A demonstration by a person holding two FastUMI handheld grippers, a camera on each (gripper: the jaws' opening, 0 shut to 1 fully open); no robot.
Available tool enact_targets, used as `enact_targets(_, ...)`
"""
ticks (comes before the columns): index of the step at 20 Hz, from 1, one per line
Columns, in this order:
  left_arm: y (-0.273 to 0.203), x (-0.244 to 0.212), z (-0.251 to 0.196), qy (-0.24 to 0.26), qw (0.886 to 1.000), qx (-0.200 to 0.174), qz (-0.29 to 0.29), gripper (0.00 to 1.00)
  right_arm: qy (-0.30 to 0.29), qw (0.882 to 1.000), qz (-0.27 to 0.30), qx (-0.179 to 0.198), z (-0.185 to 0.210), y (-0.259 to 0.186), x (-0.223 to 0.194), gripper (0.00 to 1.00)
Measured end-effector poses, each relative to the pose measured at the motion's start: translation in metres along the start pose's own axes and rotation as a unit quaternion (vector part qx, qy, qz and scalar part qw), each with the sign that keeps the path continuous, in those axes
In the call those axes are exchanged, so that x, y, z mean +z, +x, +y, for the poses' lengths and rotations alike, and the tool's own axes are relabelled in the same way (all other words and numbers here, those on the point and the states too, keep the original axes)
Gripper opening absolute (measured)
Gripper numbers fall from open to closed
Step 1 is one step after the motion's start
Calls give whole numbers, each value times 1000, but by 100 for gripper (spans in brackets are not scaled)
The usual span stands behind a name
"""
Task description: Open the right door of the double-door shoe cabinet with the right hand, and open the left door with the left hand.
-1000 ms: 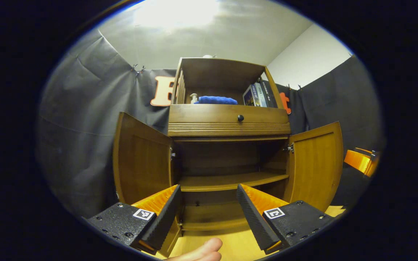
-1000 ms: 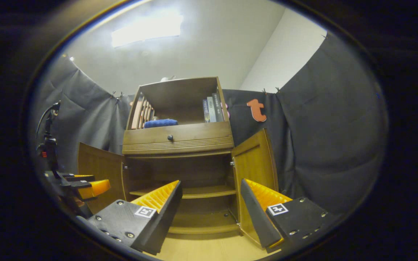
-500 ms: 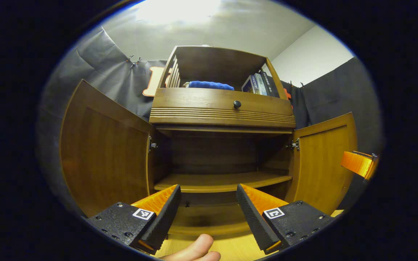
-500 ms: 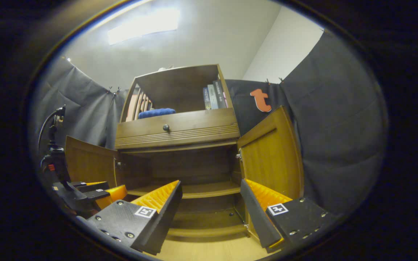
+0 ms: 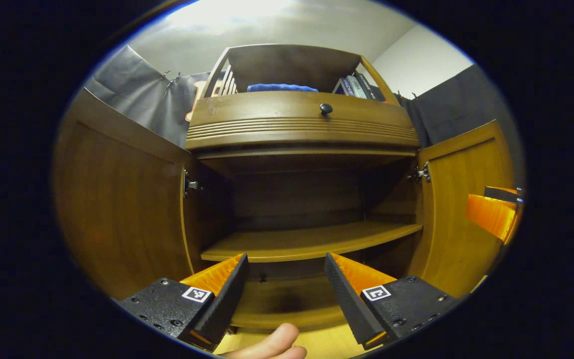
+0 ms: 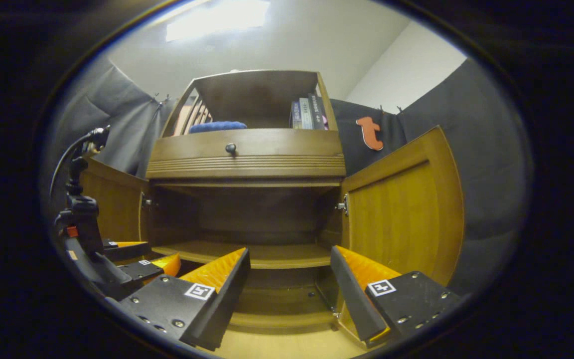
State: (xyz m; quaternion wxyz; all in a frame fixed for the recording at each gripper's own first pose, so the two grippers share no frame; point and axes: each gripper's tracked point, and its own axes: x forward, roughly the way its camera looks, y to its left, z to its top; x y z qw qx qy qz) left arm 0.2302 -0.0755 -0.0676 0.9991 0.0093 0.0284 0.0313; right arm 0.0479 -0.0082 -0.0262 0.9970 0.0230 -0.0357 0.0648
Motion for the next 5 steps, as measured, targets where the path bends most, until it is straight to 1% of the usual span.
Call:
enact_targets(1, 5, -3, -2, -2, 1000, -1, 3, 94, -4, 1000, 5, 3, 6, 5, -5, 96)
enact_targets(2, 10, -7, -5, -4, 1000, -5, 6, 94, -5, 1000, 11, 5, 11, 10, -9, 100)
enact_targets(3, 14, -12, -10, -5, 1000, -11, 10, 94, -2, 1000, 14, 1, 12, 14, -11, 100)
enact_targets(5, 18, -25, -20, 0, 999, -27, 30, 94, -7, 1000, 18, -2, 17, 21, -16, 96)
